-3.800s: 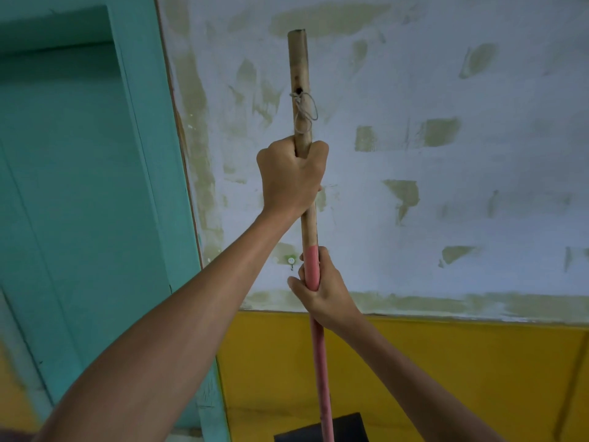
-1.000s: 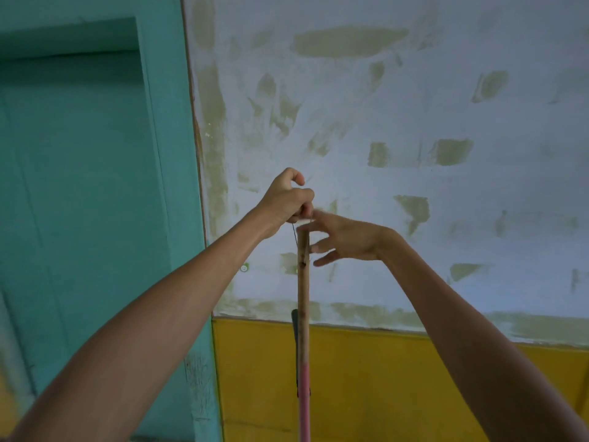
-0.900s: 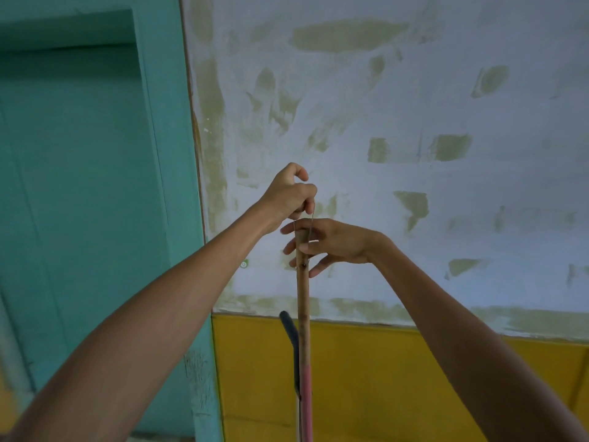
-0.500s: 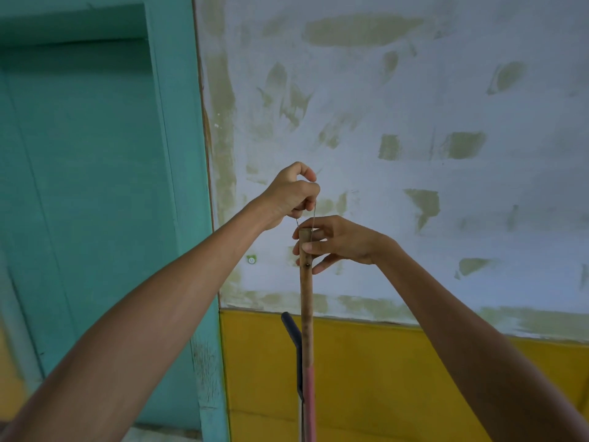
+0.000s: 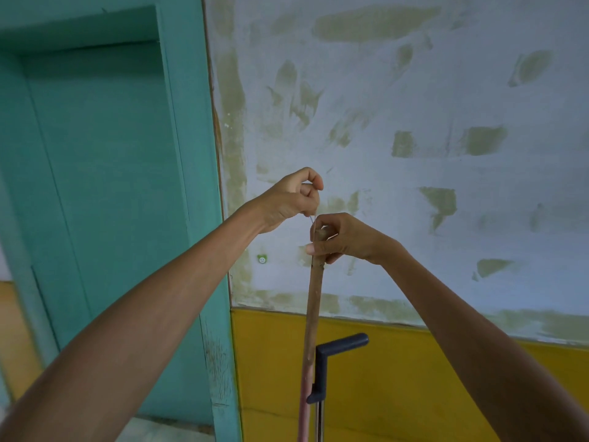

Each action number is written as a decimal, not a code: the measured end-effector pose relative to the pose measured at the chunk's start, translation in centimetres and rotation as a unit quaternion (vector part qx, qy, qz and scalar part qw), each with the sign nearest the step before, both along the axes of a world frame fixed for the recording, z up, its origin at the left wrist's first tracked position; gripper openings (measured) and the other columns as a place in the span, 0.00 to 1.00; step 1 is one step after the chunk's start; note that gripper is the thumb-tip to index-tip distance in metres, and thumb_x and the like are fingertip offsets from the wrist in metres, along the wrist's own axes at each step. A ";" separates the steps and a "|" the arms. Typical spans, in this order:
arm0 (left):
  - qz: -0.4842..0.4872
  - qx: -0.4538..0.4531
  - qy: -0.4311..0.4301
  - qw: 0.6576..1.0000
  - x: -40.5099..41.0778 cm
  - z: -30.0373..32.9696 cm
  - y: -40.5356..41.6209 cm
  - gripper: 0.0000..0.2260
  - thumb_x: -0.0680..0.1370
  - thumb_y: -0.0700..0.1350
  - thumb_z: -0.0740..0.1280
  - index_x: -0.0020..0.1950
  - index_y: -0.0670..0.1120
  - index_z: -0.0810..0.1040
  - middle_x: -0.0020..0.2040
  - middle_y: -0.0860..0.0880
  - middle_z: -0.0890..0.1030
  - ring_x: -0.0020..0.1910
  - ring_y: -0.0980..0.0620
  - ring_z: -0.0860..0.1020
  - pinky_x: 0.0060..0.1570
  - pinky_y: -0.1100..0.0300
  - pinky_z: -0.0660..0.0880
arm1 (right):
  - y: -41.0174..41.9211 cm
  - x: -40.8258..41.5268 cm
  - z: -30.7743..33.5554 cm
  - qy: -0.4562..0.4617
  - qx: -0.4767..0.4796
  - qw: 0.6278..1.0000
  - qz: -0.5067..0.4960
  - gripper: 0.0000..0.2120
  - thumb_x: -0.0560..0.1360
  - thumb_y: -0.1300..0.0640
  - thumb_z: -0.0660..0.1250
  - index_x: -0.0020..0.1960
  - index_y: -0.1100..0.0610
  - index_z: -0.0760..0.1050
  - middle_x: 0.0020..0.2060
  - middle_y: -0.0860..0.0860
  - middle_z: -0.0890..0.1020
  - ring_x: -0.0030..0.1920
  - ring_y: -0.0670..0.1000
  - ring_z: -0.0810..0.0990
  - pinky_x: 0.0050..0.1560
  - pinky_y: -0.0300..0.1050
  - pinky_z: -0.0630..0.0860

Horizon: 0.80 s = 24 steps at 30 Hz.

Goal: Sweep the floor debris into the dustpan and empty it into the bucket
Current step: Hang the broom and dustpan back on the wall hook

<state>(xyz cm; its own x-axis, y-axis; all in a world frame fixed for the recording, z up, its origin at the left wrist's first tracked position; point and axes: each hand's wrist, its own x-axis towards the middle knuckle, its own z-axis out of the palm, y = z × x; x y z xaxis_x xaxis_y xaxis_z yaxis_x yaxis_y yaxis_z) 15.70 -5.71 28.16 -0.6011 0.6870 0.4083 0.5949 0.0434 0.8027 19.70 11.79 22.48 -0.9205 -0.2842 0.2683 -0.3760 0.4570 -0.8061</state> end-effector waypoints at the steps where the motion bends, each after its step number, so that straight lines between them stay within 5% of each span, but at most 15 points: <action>1: 0.007 -0.006 0.019 1.000 -0.2 0.0 -0.2 0.13 0.67 0.32 0.62 0.48 0.44 0.69 0.31 0.50 0.71 0.31 0.53 0.69 0.40 0.61 0.71 | -0.1 -0.1 -0.2 0.010 -0.011 1.000 0.005 0.15 0.69 0.57 0.78 0.45 0.64 0.74 0.35 0.59 0.79 0.40 0.59 0.84 0.48 0.58 0.80; 3: 0.033 -0.022 0.072 0.997 -0.8 -0.2 -0.4 0.12 0.69 0.31 0.65 0.47 0.44 0.71 0.32 0.50 0.70 0.31 0.55 0.68 0.39 0.59 0.70 | -0.4 -0.2 -0.6 0.020 -0.045 0.999 0.019 0.15 0.69 0.59 0.77 0.41 0.65 0.71 0.33 0.59 0.71 0.37 0.60 0.77 0.47 0.60 0.78; 6: 0.085 -0.015 0.182 0.979 -1.3 -1.0 -0.2 0.06 0.74 0.39 0.71 0.47 0.49 0.80 0.34 0.53 0.77 0.33 0.58 0.73 0.40 0.63 0.73 | -1.0 -0.4 -1.0 0.051 -0.070 0.996 0.007 0.20 0.68 0.57 0.78 0.36 0.59 0.65 0.29 0.51 0.63 0.31 0.51 0.65 0.37 0.46 0.72; 8: 0.124 0.049 0.184 0.974 -1.7 -1.9 0.2 0.04 0.76 0.45 0.71 0.45 0.54 0.83 0.42 0.55 0.82 0.37 0.58 0.75 0.42 0.64 0.74 | -1.0 -0.6 -0.9 0.074 -0.074 0.994 -0.013 0.24 0.67 0.54 0.79 0.33 0.53 0.61 0.28 0.45 0.61 0.28 0.47 0.61 0.33 0.40 0.67; 10: 0.162 0.099 0.104 0.976 -2.0 -2.1 0.5 0.02 0.76 0.47 0.71 0.45 0.54 0.83 0.44 0.51 0.81 0.36 0.54 0.75 0.37 0.62 0.74 | -0.7 -0.9 -0.6 0.086 -0.070 0.993 -0.026 0.26 0.65 0.52 0.79 0.30 0.49 0.60 0.27 0.45 0.61 0.28 0.47 0.60 0.31 0.38 0.64; 13: 0.137 0.123 -0.060 0.981 -2.2 -2.2 1.2 0.01 0.77 0.42 0.70 0.46 0.45 0.81 0.32 0.48 0.80 0.29 0.52 0.77 0.30 0.60 0.77 | -0.1 -1.5 -0.5 0.093 -0.062 0.993 -0.037 0.26 0.65 0.51 0.80 0.29 0.47 0.60 0.26 0.44 0.61 0.27 0.47 0.60 0.29 0.37 0.63; 16: 0.119 0.148 -0.106 0.976 -2.2 -2.2 2.2 0.06 0.78 0.35 0.65 0.47 0.42 0.81 0.32 0.46 0.84 0.30 0.51 0.81 0.34 0.59 0.80 | 0.4 -2.3 -0.8 0.110 -0.060 0.991 -0.055 0.23 0.63 0.48 0.80 0.30 0.53 0.65 0.25 0.43 0.63 0.28 0.47 0.63 0.33 0.41 0.66; 19: 0.087 0.161 -0.170 0.968 -2.5 -2.5 2.8 0.08 0.79 0.35 0.65 0.54 0.43 0.80 0.38 0.44 0.85 0.36 0.48 0.84 0.36 0.60 0.80 | 0.7 -2.6 -1.3 0.110 -0.085 0.987 -0.077 0.24 0.63 0.48 0.80 0.44 0.66 0.77 0.29 0.50 0.67 0.34 0.52 0.68 0.41 0.49 0.71; 24: 0.059 0.155 -0.254 0.953 -3.7 -3.9 3.3 0.16 0.78 0.30 0.60 0.63 0.45 0.75 0.33 0.45 0.81 0.26 0.52 0.74 0.27 0.60 0.73 | 0.2 -3.0 -3.4 0.090 -0.114 0.986 -0.085 0.20 0.65 0.53 0.80 0.40 0.61 0.71 0.26 0.45 0.67 0.32 0.52 0.67 0.39 0.50 0.69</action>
<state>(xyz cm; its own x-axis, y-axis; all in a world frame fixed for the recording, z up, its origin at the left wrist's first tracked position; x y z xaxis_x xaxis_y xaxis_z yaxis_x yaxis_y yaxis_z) 12.03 -2.40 24.26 -0.8410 0.4964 0.2152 0.1309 -0.1993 0.9712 16.72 12.00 19.07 -0.8817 -0.0429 0.4699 -0.4550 0.3410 -0.8226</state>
